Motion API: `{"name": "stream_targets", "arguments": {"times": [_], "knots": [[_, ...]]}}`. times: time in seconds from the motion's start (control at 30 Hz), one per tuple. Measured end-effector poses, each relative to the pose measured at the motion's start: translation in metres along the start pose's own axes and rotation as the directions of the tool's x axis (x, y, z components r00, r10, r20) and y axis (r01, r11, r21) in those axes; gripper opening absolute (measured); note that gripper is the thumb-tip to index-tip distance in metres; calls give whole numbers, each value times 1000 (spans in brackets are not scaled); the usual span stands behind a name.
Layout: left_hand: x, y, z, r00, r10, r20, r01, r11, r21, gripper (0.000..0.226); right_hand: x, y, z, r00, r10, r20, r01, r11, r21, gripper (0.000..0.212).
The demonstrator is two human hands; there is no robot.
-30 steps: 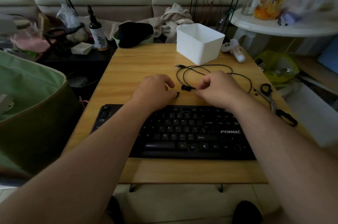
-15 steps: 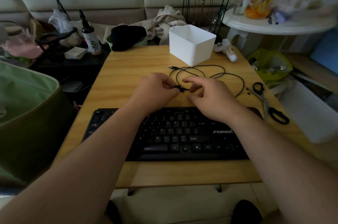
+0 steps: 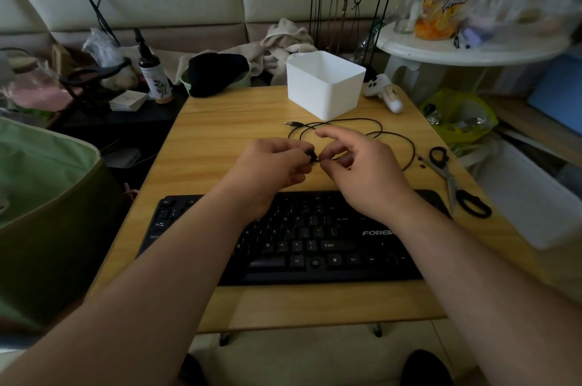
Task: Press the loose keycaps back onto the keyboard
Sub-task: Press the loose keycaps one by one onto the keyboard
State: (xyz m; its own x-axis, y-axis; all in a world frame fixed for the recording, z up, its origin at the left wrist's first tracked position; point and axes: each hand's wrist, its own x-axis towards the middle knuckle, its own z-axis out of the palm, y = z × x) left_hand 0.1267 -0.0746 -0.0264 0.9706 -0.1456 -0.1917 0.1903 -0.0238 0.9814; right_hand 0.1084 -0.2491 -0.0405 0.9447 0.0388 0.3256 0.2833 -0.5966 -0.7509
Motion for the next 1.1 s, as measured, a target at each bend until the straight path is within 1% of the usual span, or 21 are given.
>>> {"name": "stream_targets", "arguments": {"times": [0.1, 0.17, 0.33, 0.47, 0.57, 0.77, 0.93, 1.1], "knots": [[-2, 2, 0, 997, -58, 53, 67, 978, -196, 14, -2, -1, -2, 1000, -7, -22, 8, 998, 57, 49], [-4, 2, -1, 994, -67, 91, 88, 964, -249, 16, -5, -2, -2, 999, -27, -23, 29, 995, 93, 49], [-8, 0, -3, 989, -45, 138, 79, 964, -252, 15, -7, -6, -1, 996, -89, -12, 90, 990, 113, 45], [-13, 2, -5, 988, -37, 152, 76, 963, -257, 21, -9, -10, -1, 992, -127, -12, 127, 984, 121, 39], [-15, 2, -7, 983, -30, 181, 77, 963, -258, 25, -10, -12, 0, 990, -141, -7, 141, 982, 123, 37], [-17, 2, -15, 974, -19, 228, 77, 965, -250, 27, -12, -14, 1, 991, -137, -9, 137, 984, 114, 34], [-16, 2, -18, 977, -29, 211, 86, 960, -266, 32, -11, -13, 3, 992, -124, -18, 125, 985, 117, 32], [-16, 2, -19, 981, -47, 189, 100, 954, -283, 30, -10, -13, 3, 992, -122, -26, 124, 986, 112, 35]]}}
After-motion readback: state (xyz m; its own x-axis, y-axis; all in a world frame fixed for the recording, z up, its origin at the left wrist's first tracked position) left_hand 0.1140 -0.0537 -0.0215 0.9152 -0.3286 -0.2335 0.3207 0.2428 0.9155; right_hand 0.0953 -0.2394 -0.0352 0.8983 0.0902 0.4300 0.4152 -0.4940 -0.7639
